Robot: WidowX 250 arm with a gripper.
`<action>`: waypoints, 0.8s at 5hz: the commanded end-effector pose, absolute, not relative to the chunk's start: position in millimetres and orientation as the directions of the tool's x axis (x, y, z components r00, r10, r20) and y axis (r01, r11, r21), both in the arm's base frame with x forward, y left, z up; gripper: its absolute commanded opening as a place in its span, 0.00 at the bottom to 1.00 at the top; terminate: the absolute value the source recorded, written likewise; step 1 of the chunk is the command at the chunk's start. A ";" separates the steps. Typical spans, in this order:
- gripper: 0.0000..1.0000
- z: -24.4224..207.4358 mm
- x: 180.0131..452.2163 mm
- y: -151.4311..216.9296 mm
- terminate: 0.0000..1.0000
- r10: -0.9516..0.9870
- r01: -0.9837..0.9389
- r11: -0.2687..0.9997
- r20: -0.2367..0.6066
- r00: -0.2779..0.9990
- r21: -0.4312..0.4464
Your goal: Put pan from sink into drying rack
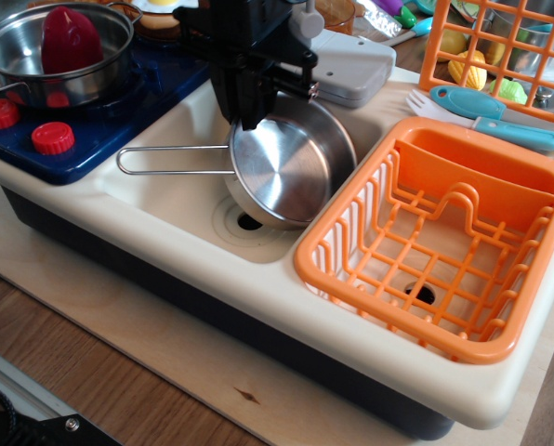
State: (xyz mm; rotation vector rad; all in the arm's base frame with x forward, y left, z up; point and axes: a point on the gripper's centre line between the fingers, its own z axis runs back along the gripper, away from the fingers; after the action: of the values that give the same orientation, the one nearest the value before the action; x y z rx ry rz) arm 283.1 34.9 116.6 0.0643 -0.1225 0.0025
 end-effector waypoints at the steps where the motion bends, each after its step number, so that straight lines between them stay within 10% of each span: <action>1: 0.00 139.3 288.7 30.3 0.00 0.028 -0.037 0.998 0.179 0.984 0.050; 4: 0.00 198.4 272.5 11.2 0.00 0.002 -0.034 0.968 0.127 0.992 0.250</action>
State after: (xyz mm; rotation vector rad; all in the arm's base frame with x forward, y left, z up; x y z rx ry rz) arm 268.1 -4.6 200.4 0.2894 -0.0603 0.0150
